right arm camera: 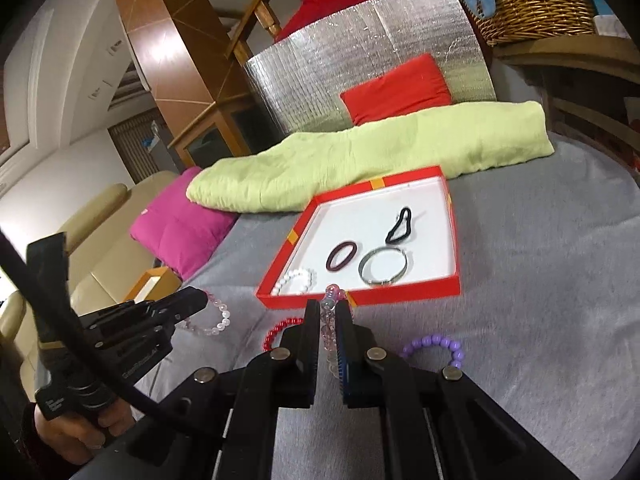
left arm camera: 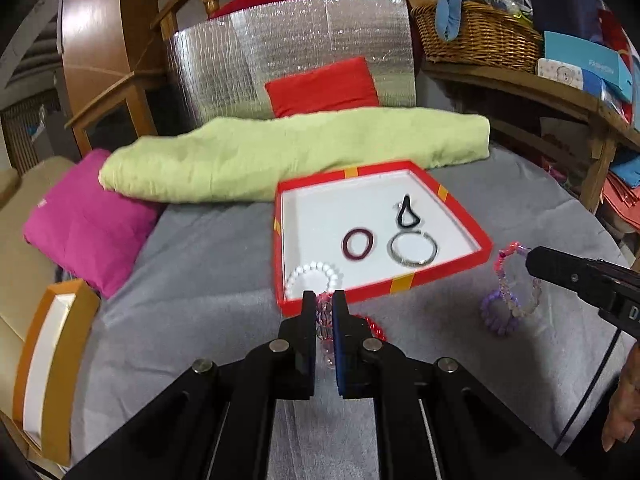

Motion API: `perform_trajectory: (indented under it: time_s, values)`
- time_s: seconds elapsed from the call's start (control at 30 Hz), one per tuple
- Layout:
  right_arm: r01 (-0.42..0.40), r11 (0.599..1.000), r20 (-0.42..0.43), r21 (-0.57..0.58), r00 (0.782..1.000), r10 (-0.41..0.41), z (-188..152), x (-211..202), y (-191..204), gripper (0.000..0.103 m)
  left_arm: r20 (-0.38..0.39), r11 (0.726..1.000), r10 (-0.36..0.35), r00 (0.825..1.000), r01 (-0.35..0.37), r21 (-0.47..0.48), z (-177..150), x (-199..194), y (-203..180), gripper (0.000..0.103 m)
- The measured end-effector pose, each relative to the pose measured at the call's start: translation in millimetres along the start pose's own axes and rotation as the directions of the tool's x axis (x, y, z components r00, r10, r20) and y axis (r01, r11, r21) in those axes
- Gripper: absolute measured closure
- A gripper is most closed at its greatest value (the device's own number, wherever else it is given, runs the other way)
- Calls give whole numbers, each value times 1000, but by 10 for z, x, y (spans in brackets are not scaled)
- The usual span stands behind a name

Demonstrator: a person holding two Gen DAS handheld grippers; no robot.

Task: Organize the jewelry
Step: 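Carry both held bracelets over the red box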

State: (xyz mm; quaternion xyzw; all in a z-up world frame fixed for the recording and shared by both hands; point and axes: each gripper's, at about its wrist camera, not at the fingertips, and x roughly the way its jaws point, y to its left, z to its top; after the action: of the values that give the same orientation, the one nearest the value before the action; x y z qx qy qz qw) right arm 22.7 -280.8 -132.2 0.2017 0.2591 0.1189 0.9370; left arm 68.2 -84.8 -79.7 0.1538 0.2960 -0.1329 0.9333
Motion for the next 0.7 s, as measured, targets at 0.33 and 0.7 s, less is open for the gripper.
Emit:
perform_trajectory:
  time_s: [0.33,0.7]
  values:
    - [-17,1000,34,9,999,17,306,88,-45,94,44,999,3,999,-4,32,246,-14,-73,96]
    - [-79,994,35,78,996,76,737,572,-183,94,45,999,9,999,-11,40,489,325,-33,96]
